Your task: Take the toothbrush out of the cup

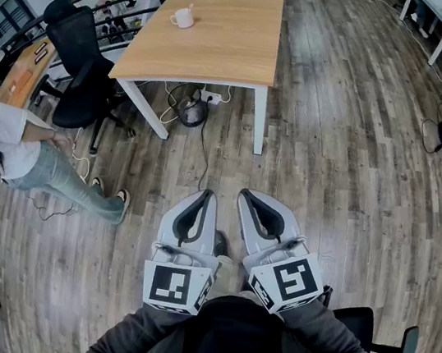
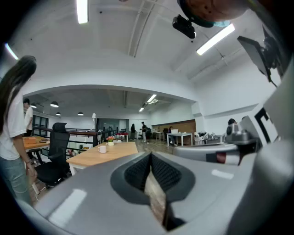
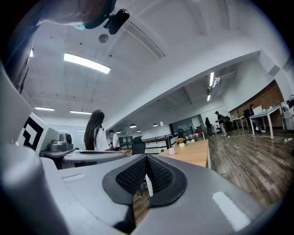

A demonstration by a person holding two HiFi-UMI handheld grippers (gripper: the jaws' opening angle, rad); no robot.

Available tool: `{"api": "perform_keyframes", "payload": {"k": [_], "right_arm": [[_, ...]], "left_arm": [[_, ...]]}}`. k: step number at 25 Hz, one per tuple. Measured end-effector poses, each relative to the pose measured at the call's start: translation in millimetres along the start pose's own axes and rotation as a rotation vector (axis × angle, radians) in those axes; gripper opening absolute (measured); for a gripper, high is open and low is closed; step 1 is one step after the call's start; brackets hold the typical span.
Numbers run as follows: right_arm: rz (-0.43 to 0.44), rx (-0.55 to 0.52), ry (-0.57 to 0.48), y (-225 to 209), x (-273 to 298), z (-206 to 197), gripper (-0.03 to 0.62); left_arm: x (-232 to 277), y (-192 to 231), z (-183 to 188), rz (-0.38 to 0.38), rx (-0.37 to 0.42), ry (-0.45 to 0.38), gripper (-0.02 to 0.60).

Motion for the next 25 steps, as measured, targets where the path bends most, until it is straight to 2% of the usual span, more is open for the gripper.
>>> {"api": "perform_keyframes", "payload": {"k": [15, 22, 25], "right_arm": [[0.01, -0.033, 0.026, 9.2, 130.5, -2.1, 0.001], [0.023, -0.068, 0.024, 15.5, 183.0, 10.7, 0.001], [0.03, -0.088, 0.016, 20.0, 204.8, 17.6, 0.001]], "left_arm": [[63.0, 118.0, -3.8, 0.013, -0.04, -0.028, 0.008], [86.7, 164.2, 6.4, 0.021, -0.075, -0.047, 0.008], [95.6, 184.5, 12.4, 0.023, -0.062, -0.081, 0.008]]}}
Point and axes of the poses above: the fingertips, and each gripper's own axes: x forward along the fingers, y to its left, z out of its top, the point moved 4 cm from there along -x, backward along the fingers, and after that the axes turned 8 degrees about -z, right-handed, at the moved point
